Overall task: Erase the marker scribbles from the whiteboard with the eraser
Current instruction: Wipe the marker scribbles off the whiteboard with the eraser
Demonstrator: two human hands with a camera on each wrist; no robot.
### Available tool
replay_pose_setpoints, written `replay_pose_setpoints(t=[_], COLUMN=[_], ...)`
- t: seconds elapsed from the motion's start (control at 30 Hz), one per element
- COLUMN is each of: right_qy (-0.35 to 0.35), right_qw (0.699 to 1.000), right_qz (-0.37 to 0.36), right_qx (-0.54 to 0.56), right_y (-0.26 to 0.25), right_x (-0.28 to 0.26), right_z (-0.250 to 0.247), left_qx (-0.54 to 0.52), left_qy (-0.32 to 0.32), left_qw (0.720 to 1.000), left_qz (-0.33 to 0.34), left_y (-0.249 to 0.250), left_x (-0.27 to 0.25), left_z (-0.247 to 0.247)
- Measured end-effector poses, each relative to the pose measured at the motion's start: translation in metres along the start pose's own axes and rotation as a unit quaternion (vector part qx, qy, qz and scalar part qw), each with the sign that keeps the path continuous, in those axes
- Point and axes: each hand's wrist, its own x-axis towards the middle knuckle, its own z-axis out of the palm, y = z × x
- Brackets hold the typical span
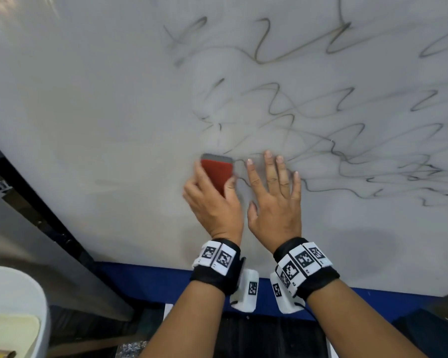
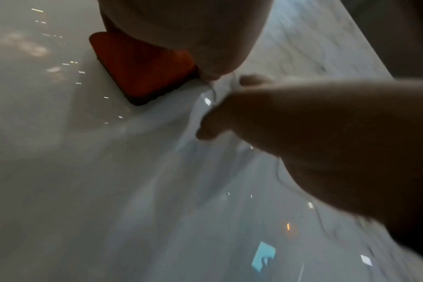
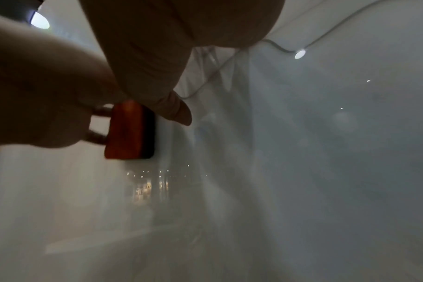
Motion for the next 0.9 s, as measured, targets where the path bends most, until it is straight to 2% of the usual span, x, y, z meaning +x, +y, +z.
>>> replay_pose_setpoints(t=[0.07, 0.13, 0.27, 0.33, 0.53, 0.67, 0.77, 0.9], right_qy=[0.000, -0.012, -0.025, -0.027, -0.016, 0.020, 0.075, 0.117], right_qw=[1.000, 1.000, 0.999, 0.999, 0.999, 0.997, 0.988, 0.977], right_qz=[-0.009, -0.016, -0.024, -0.024, -0.035, -0.025, -0.001, 0.017], right_qx=[0.007, -0.001, -0.004, -0.001, 0.025, 0.068, 0.132, 0.175], right_y=[0.008, 0.015, 0.024, 0.027, 0.028, 0.023, 0.013, 0.005], right_x=[-0.005, -0.008, -0.014, -0.016, -0.017, -0.018, -0.018, -0.011], right_z=[0.003, 0.002, 0.000, 0.001, 0.005, 0.004, 0.006, 0.017], left_qx=[0.033, 0.039, -0.032, -0.030, 0.012, -0.013, -0.031, -0.059], left_qy=[-0.033, -0.023, 0.091, 0.100, -0.021, -0.050, -0.078, -0.107], left_qw=[0.997, 0.997, 0.993, 0.990, 0.999, 0.996, 0.993, 0.988], left_qz=[0.057, 0.069, -0.066, -0.099, -0.034, -0.067, -0.088, -0.092], left_y=[0.005, 0.000, -0.010, -0.002, 0.028, 0.031, 0.036, 0.037], left_x=[-0.015, -0.011, 0.023, 0.026, -0.018, -0.009, -0.007, -0.003], left_z=[0.006, 0.005, -0.011, -0.011, 0.009, 0.001, -0.005, -0.012])
